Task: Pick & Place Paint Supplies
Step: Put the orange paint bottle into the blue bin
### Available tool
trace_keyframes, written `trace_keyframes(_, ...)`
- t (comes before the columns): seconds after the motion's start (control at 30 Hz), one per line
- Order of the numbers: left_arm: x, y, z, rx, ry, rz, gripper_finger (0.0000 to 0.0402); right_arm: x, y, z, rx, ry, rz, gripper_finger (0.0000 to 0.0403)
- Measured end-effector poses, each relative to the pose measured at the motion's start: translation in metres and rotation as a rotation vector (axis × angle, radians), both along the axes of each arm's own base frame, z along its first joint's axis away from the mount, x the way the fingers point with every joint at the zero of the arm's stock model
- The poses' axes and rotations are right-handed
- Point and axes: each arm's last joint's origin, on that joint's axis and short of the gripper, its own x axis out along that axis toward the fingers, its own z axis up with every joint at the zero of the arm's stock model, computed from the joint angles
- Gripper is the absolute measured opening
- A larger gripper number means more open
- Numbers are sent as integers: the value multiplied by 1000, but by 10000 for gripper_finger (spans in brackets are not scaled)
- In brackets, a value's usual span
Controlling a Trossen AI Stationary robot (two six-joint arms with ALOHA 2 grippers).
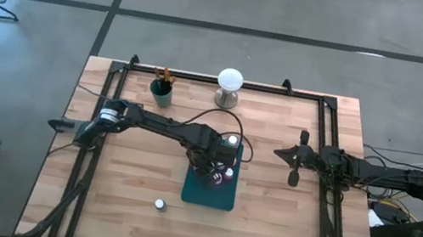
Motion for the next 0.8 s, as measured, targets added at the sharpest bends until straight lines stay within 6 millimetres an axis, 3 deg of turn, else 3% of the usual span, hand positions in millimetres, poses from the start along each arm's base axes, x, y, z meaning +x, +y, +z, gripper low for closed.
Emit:
trace_keyframes(0.57, -1, 0, -6, -22, 7, -8, 123, 0, 0, 0, 1, 0, 0, 8)
trace_keyframes(0.8, -1, 0, -6, -38, 2, -5, 184, 0, 0, 0, 0, 0, 0, 8)
